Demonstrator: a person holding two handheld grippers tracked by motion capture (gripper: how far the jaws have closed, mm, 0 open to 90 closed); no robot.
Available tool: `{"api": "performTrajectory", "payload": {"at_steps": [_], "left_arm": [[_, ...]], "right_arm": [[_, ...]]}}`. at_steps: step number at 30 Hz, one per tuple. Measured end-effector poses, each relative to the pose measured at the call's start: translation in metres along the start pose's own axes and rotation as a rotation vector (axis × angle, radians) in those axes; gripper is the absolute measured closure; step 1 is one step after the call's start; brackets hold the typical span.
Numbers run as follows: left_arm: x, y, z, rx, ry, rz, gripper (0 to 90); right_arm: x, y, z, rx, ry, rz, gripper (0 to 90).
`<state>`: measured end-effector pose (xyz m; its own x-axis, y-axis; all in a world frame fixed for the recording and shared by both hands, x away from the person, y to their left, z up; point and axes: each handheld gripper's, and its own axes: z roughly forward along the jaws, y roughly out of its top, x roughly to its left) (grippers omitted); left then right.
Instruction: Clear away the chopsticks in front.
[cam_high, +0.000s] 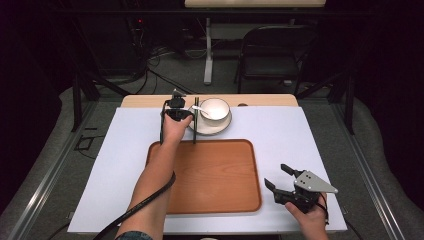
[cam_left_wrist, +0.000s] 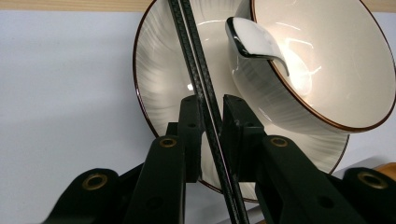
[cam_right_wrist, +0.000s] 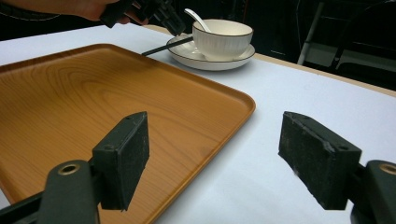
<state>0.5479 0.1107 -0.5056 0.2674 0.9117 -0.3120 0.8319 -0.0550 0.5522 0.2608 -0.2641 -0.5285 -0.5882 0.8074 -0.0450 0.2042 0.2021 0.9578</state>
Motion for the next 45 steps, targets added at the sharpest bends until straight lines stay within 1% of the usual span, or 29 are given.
{"api": "performTrajectory", "payload": {"at_steps": [2,3,4,5,7,9,12,16,19,20,21,23,29,35,39,41,45], "left_arm": [[0.000,0.000,0.001,0.004,0.003,0.001,78.2],[-0.001,0.000,0.001,0.013,0.001,-0.004,78.7],[-0.001,0.000,0.002,0.014,0.000,-0.003,78.9],[-0.001,0.000,0.003,0.011,0.000,-0.012,79.4],[-0.002,0.000,0.005,0.020,0.001,-0.013,79.6],[-0.002,0.001,0.005,0.028,0.008,-0.020,80.3],[-0.004,0.002,0.008,0.039,0.013,-0.020,80.6],[-0.004,0.002,0.010,0.050,0.029,-0.034,80.7],[-0.005,0.003,0.011,0.058,0.029,-0.031,81.0],[-0.005,0.003,0.011,0.058,0.028,-0.036,81.1],[-0.005,0.003,0.011,0.069,0.031,-0.032,81.2],[-0.005,0.004,0.012,0.073,0.039,-0.046,81.6],[-0.006,0.006,0.014,0.100,0.047,-0.059,82.9],[-0.006,0.006,0.016,0.098,0.045,-0.095,83.0],[-0.005,0.007,0.018,0.106,0.050,-0.108,83.0],[-0.005,0.007,0.019,0.110,0.049,-0.122,83.0],[-0.005,0.009,0.019,0.124,0.052,-0.123,83.0]], "right_arm": [[0.000,0.000,0.000,-0.001,0.001,-0.002,23.8],[0.000,0.000,0.000,-0.001,0.000,-0.001,23.8],[0.000,0.000,0.000,-0.001,0.001,-0.001,23.8],[0.000,0.000,0.000,-0.002,0.002,-0.002,23.8],[0.000,0.000,-0.001,-0.002,0.002,-0.001,23.8],[0.000,0.000,-0.001,-0.002,0.003,-0.004,23.9],[0.000,0.000,-0.001,-0.008,0.006,-0.004,23.8],[0.000,0.000,-0.002,-0.006,0.004,-0.002,23.8],[0.000,0.001,-0.001,-0.007,0.005,-0.007,23.8],[0.000,0.001,-0.001,-0.008,0.006,-0.007,23.9],[0.000,0.001,-0.001,-0.008,0.007,-0.008,23.8],[0.000,0.001,-0.001,-0.007,0.007,-0.007,23.8],[0.001,0.001,-0.001,-0.009,0.008,-0.007,23.8],[0.000,0.001,-0.002,-0.012,0.008,-0.009,23.9],[0.001,0.001,-0.002,-0.012,0.009,-0.011,23.8],[0.001,0.001,-0.002,-0.013,0.010,-0.011,23.8],[0.001,0.001,-0.002,-0.014,0.010,-0.010,23.9]]}}
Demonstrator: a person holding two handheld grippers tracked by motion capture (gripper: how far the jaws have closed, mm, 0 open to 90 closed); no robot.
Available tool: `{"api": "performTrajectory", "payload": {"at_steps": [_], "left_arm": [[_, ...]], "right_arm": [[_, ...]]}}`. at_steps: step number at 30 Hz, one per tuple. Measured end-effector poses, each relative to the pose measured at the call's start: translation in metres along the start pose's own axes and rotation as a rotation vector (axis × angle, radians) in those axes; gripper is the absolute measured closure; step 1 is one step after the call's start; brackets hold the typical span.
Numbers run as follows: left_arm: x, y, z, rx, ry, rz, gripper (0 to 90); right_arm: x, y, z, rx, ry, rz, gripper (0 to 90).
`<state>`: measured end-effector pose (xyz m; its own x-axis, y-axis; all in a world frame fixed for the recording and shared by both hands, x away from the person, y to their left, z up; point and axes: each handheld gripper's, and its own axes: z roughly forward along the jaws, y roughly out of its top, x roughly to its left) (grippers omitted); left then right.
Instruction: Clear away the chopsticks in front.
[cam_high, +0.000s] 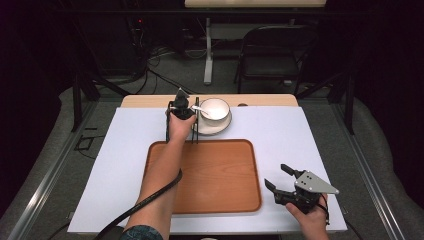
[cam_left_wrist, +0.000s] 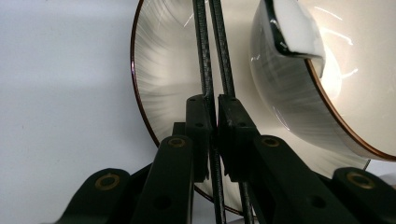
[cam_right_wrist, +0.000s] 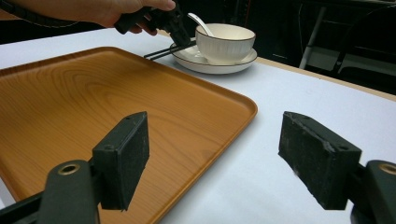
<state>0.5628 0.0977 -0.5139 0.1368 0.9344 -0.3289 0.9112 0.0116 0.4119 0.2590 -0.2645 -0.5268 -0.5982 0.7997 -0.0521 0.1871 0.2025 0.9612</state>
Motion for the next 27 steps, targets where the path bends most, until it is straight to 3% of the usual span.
{"api": "performTrajectory", "payload": {"at_steps": [12,27], "left_arm": [[0.002,0.000,0.001,0.012,0.003,-0.034,85.4],[0.013,0.000,-0.015,-0.022,0.012,-0.053,85.6]], "right_arm": [[0.000,0.000,0.001,0.001,0.005,-0.001,23.8],[0.001,0.000,0.003,0.000,0.009,0.001,23.8]]}}
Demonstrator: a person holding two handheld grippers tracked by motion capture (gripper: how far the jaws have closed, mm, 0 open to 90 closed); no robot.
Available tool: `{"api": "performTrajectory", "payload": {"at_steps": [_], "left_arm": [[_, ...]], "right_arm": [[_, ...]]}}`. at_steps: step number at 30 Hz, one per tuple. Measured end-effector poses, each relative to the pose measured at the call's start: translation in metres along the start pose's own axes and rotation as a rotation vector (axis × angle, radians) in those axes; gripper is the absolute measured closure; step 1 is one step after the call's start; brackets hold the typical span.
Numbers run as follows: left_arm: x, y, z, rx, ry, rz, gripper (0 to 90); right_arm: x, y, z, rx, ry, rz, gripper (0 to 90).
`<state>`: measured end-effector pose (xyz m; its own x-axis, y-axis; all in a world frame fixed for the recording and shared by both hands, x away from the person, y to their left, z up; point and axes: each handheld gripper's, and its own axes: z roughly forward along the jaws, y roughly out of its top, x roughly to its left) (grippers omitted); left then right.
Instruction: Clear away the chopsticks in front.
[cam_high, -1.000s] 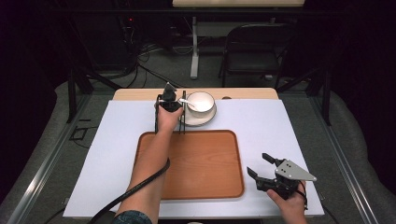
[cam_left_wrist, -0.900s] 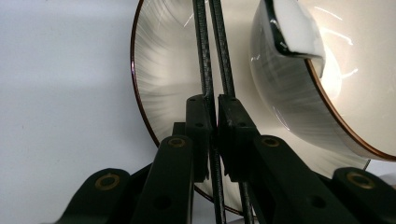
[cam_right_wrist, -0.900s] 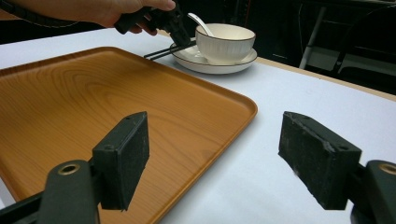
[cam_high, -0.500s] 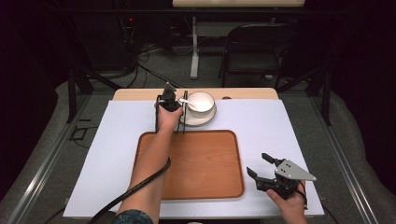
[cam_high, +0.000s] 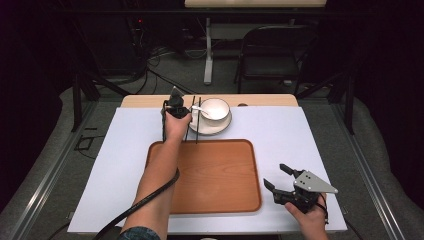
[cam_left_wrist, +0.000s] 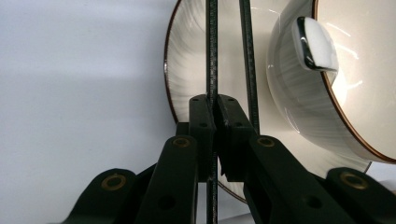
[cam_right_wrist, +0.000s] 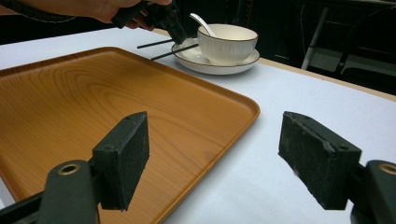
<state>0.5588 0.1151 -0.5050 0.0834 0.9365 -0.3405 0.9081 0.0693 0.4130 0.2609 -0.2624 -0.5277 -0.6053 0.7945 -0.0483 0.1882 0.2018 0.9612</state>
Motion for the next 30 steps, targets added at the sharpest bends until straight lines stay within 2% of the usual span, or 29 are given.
{"api": "performTrajectory", "payload": {"at_steps": [5,15,18,22,30], "left_arm": [[0.005,-0.006,-0.012,-0.011,0.007,-0.012,85.8],[0.014,-0.018,-0.042,-0.046,-0.025,0.014,86.0],[0.016,-0.024,-0.052,-0.053,-0.020,0.024,86.0],[0.020,-0.035,-0.064,-0.067,-0.020,0.038,86.0],[0.034,-0.060,-0.083,-0.063,-0.038,0.060,86.0]], "right_arm": [[0.001,-0.001,0.003,0.005,0.010,-0.003,23.8],[0.002,0.001,0.002,0.000,0.004,-0.004,23.8],[0.001,0.000,0.002,0.002,0.009,0.000,23.8],[0.003,0.001,0.002,0.001,0.017,-0.002,23.8],[0.007,0.002,0.003,0.001,0.027,-0.010,23.8]]}}
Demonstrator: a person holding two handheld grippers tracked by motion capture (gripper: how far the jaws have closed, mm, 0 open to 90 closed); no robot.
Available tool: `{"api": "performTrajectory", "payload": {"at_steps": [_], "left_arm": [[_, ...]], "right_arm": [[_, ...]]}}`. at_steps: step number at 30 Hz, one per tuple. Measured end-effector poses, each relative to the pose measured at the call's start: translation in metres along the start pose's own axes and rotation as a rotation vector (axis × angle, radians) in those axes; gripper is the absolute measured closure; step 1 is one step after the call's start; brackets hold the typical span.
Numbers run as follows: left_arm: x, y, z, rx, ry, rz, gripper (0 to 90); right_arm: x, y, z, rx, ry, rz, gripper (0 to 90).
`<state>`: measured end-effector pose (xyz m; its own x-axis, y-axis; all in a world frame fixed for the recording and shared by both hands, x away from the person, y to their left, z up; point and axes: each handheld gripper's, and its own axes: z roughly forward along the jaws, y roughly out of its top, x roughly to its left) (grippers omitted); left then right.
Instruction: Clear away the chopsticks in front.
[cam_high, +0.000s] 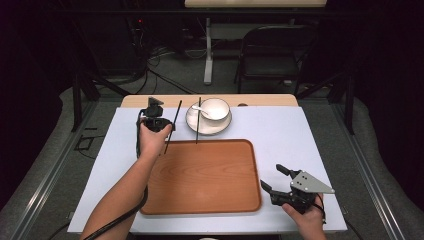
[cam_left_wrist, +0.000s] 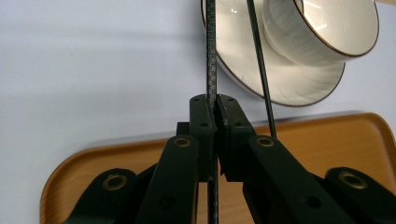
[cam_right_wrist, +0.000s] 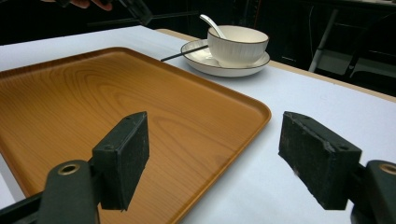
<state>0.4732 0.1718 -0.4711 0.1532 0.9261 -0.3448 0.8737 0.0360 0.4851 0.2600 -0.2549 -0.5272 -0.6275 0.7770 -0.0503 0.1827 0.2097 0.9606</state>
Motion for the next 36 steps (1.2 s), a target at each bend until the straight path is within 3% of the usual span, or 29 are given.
{"api": "performTrajectory", "payload": {"at_steps": [5,10,15,20,28,36], "left_arm": [[0.005,-0.015,-0.008,0.004,-0.017,0.003,86.0],[0.010,-0.034,-0.015,0.005,-0.067,-0.004,86.0],[0.016,-0.052,-0.023,0.005,-0.071,0.013,86.0],[0.022,-0.072,-0.031,-0.001,-0.053,0.033,86.0],[0.030,-0.107,-0.037,-0.013,-0.016,0.029,86.0],[0.027,-0.135,-0.036,0.011,0.013,0.048,85.9]], "right_arm": [[-0.001,0.000,0.000,-0.002,-0.007,-0.003,23.8],[-0.002,0.000,0.000,0.000,-0.011,0.008,23.8],[-0.003,-0.001,-0.001,-0.001,-0.015,0.019,23.8],[-0.004,-0.002,-0.001,-0.001,-0.016,0.014,23.8],[-0.003,-0.002,0.000,0.004,-0.016,0.018,23.8],[-0.004,-0.002,-0.001,0.000,-0.022,0.030,23.8]]}}
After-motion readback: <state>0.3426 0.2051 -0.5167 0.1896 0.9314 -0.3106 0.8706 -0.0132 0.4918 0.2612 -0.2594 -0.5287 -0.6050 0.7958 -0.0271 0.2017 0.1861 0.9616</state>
